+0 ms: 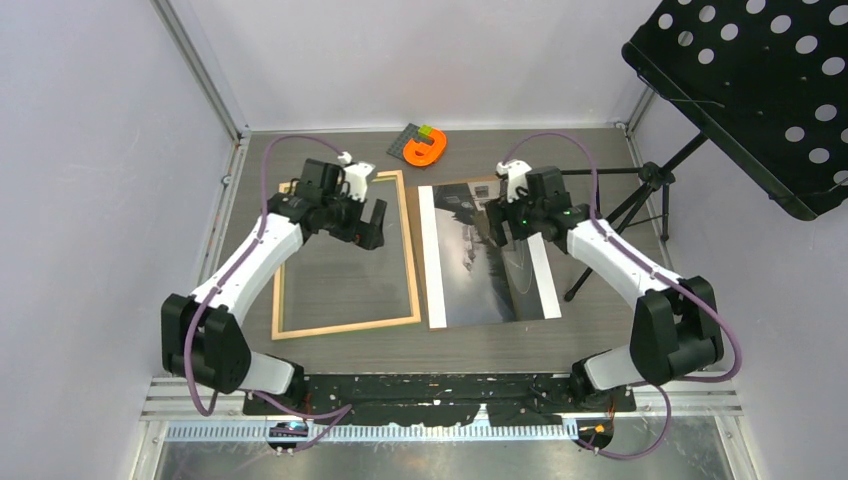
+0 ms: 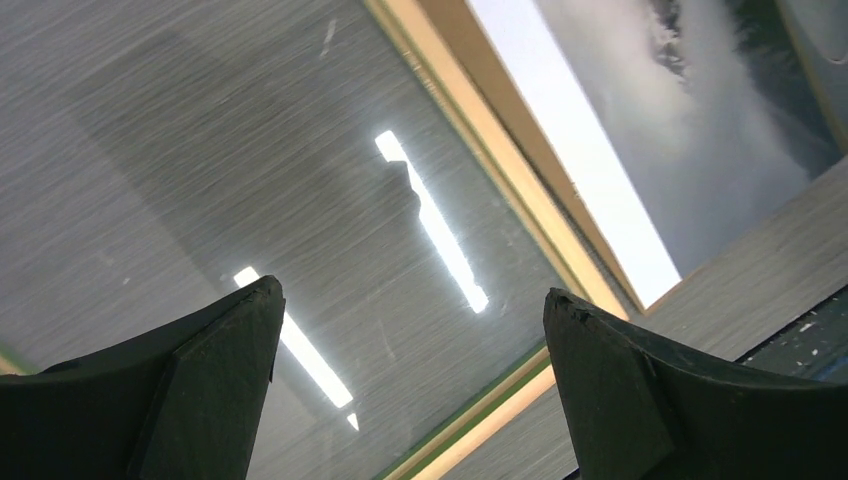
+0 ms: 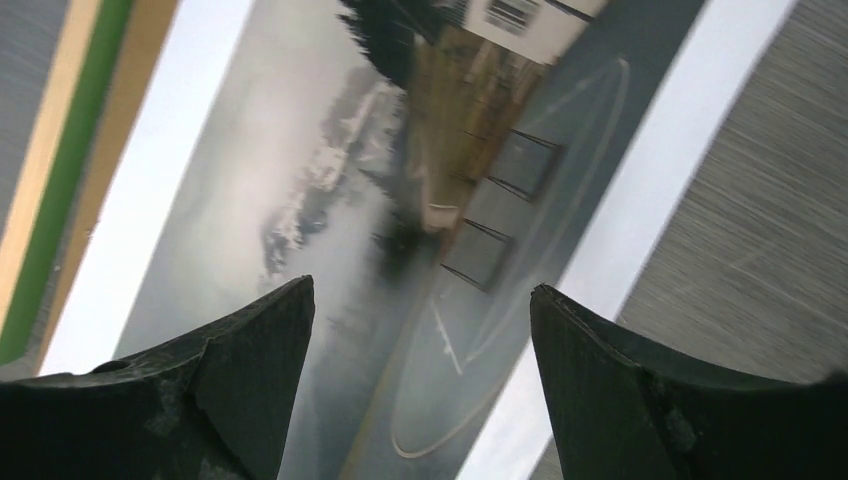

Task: Put the photo into the frame
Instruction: Pick up the photo at the center of the board.

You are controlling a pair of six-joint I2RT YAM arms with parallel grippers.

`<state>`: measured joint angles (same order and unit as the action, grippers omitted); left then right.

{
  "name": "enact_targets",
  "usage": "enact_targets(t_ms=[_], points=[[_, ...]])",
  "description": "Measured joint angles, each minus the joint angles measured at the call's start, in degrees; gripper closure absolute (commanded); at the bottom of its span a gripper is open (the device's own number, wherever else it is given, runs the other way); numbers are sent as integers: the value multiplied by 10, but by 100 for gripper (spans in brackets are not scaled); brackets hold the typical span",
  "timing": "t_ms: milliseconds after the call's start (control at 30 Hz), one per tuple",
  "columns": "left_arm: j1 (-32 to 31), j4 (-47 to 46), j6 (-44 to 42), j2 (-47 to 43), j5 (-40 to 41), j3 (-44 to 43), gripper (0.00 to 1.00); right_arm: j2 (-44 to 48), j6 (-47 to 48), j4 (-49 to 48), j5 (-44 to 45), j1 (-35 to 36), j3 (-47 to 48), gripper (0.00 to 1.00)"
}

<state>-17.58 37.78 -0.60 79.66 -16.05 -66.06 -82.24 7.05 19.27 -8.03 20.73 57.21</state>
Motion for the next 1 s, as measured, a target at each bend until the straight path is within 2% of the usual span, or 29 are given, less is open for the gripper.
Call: enact_targets(t_ms=[267, 500, 667, 1000], points=[[-118, -13, 21, 105, -5, -72, 1, -10, 5, 19, -18, -116, -5, 16], [-184, 3, 46, 245, -28, -198, 2, -77, 3, 31, -33, -166, -5, 17], [-202, 20, 64, 329, -45, -275, 3, -105, 4, 39, -54, -193, -5, 17], [-202, 46, 115, 372, -50, -283, 4, -153, 6, 50, -85, -211, 7, 18]])
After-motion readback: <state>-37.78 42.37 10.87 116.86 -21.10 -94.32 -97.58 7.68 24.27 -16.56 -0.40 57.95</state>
